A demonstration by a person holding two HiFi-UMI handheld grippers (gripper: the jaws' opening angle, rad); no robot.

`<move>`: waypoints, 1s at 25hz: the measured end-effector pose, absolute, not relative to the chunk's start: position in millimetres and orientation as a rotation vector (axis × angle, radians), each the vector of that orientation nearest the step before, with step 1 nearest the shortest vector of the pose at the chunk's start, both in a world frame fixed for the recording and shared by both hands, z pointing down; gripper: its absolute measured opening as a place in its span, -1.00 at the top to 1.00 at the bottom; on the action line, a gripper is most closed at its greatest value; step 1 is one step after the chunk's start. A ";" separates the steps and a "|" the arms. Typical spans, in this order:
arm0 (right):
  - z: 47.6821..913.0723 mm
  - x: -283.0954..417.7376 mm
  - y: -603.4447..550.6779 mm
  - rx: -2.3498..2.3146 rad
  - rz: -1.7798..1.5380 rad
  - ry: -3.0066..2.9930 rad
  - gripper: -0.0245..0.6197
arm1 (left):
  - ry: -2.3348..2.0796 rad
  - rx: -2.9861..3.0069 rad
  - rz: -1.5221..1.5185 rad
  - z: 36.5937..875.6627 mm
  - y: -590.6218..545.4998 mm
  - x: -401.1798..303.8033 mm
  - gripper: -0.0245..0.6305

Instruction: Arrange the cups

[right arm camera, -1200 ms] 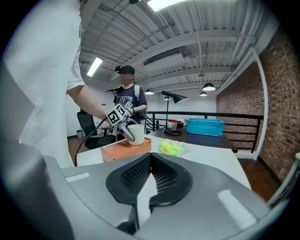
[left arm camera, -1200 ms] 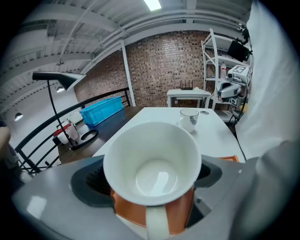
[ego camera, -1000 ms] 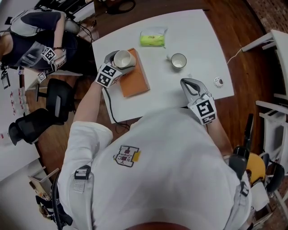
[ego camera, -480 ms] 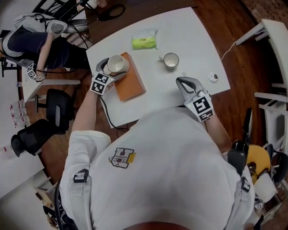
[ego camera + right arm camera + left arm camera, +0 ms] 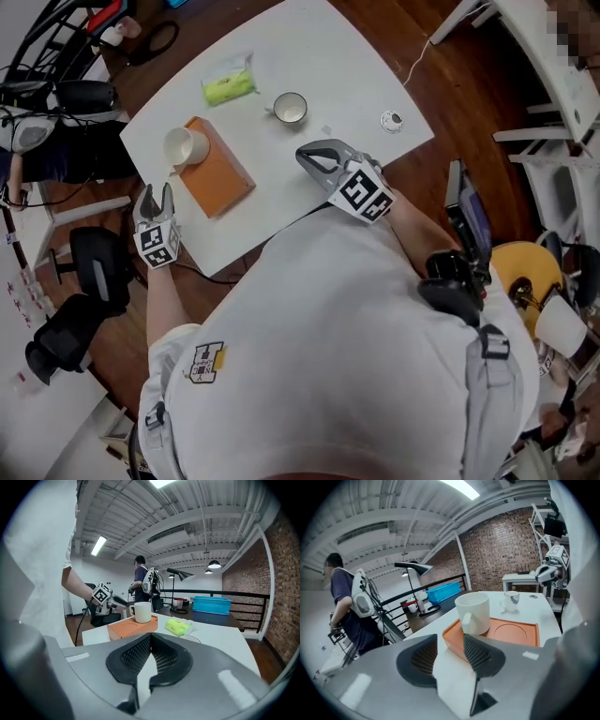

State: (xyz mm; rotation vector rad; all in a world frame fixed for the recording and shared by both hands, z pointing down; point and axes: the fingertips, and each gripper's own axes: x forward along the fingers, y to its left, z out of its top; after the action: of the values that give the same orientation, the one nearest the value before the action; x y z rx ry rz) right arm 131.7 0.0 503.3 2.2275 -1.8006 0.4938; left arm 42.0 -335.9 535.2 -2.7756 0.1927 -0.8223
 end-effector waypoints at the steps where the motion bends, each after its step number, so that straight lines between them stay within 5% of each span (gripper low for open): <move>1: 503.6 128.9 0.1 2.216 0.498 -1.812 0.92 | 0.247 -2.785 -0.820 535.9 -335.4 32.3 0.45; 6: 511.8 107.6 -14.5 2.154 0.526 -1.848 0.92 | 0.475 -2.810 -0.878 557.9 -339.9 -26.9 0.92; 17: 568.5 49.4 -28.3 2.016 0.674 -1.819 0.92 | 0.299 -3.105 -1.242 642.5 -238.3 -115.8 0.93; 25: 625.1 57.2 24.1 1.901 0.801 -1.748 0.92 | -0.169 -3.150 -1.285 652.9 -98.2 -50.2 0.93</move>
State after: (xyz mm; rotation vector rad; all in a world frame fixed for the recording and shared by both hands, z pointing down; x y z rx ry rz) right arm 57.2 24.1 625.1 1.9013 -1.7479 0.8009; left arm -50.2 -98.2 652.9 -3.1499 -0.1691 -1.2852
